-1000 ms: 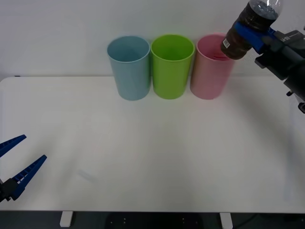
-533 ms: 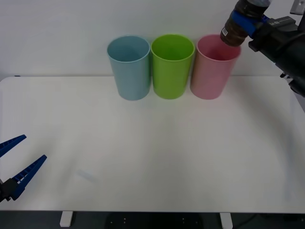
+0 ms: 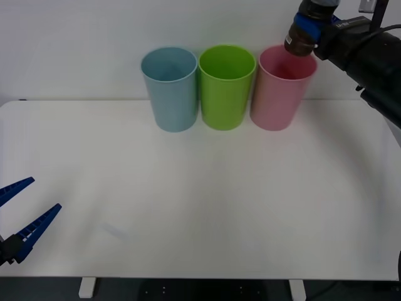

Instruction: Grasp the object on the table and drop it into the matching bin: aluminum can to the light blue bin, PET bottle to the pink bin.

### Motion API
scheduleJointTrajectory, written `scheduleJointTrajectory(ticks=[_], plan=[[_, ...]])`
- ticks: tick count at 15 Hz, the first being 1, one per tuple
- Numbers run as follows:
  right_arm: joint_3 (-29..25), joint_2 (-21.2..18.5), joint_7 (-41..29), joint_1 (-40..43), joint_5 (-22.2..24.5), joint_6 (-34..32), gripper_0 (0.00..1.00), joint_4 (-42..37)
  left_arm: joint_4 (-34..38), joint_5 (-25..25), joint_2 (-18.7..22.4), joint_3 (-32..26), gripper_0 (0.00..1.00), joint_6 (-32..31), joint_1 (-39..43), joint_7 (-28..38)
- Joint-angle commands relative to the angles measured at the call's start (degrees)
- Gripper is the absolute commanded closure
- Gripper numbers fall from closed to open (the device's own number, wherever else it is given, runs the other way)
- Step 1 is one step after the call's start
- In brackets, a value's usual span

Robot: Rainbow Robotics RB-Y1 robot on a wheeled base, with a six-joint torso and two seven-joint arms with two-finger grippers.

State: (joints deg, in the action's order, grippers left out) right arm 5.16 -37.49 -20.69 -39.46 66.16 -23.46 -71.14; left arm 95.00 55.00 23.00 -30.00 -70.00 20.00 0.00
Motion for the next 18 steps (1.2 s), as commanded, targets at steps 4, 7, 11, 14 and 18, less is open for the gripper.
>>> scheduleJointTrajectory(ticks=[4,7,11,14,18], plan=[[-0.06,4.79,1.70,-6.95,5.47,2.37,1.00,11.19,0.00,0.00,0.00,0.00,0.00,0.00,0.00,0.00],[-0.06,6.64,2.76,-9.59,7.50,3.86,1.00,16.38,0.00,0.00,0.00,0.00,0.00,0.00,0.00,0.00],[-0.06,8.04,3.81,-10.20,8.73,5.62,0.96,17.43,0.00,0.00,0.00,0.00,0.00,0.00,0.00,0.00],[-0.15,8.13,4.87,-10.29,8.73,5.97,0.73,17.43,0.00,0.00,0.00,0.00,0.00,0.00,0.00,0.00],[-0.24,8.04,6.71,-10.20,8.73,5.89,0.00,17.35,0.00,0.00,0.00,0.00,0.00,0.00,0.00,0.00]])
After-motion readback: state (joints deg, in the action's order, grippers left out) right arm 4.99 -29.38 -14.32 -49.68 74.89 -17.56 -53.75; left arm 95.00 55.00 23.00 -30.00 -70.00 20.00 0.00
